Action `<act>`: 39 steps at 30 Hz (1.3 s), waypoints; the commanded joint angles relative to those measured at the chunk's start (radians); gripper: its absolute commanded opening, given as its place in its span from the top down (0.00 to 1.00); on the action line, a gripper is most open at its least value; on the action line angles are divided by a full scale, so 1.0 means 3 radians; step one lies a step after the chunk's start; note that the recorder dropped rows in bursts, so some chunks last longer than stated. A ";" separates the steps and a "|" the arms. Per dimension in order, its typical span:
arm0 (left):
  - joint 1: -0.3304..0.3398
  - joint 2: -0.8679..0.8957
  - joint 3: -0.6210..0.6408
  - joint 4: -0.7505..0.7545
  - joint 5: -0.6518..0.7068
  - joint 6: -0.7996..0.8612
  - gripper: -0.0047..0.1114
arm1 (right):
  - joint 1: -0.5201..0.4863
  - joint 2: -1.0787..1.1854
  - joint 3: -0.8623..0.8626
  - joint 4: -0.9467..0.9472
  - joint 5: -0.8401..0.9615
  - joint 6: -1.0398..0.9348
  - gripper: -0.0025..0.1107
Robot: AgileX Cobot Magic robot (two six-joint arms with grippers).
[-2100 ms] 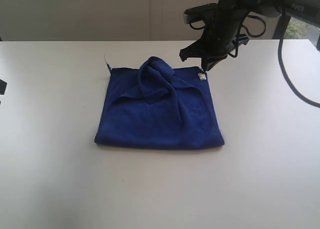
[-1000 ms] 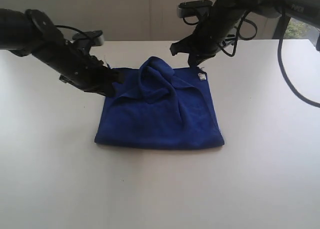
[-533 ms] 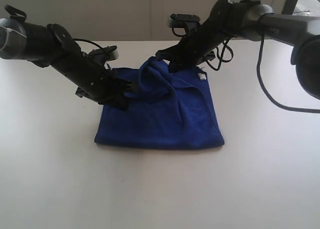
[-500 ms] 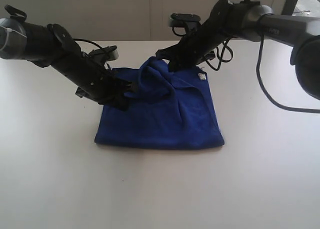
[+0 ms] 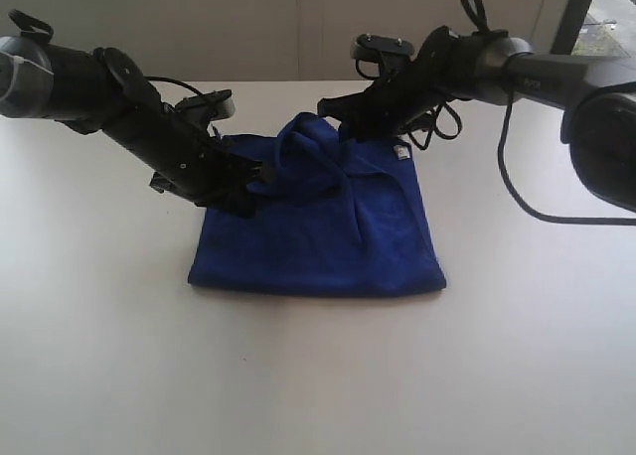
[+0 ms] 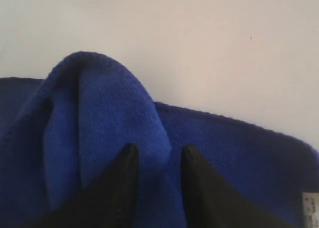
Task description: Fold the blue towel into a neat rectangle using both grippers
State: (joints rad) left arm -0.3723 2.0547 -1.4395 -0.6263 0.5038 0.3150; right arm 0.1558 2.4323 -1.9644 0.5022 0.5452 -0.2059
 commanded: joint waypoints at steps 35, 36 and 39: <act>-0.0196 0.0176 -0.0058 -0.1140 -0.0728 0.0356 0.88 | -0.0017 -0.0575 0.0001 -0.0985 0.0836 -0.0440 0.98; -0.0202 0.0208 -0.0089 -0.1191 -0.0705 0.0356 0.82 | -0.0017 -0.0575 0.0001 -0.0985 0.0836 -0.0440 0.98; -0.0202 0.0278 -0.0233 -0.1261 -0.0625 0.0363 0.66 | -0.0017 -0.0575 0.0001 -0.0980 0.0836 -0.0440 0.98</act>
State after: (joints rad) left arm -0.4270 2.1265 -1.4743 -0.9693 0.2861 0.4166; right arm 0.1558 2.2623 -1.9644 0.2110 0.8033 -0.3312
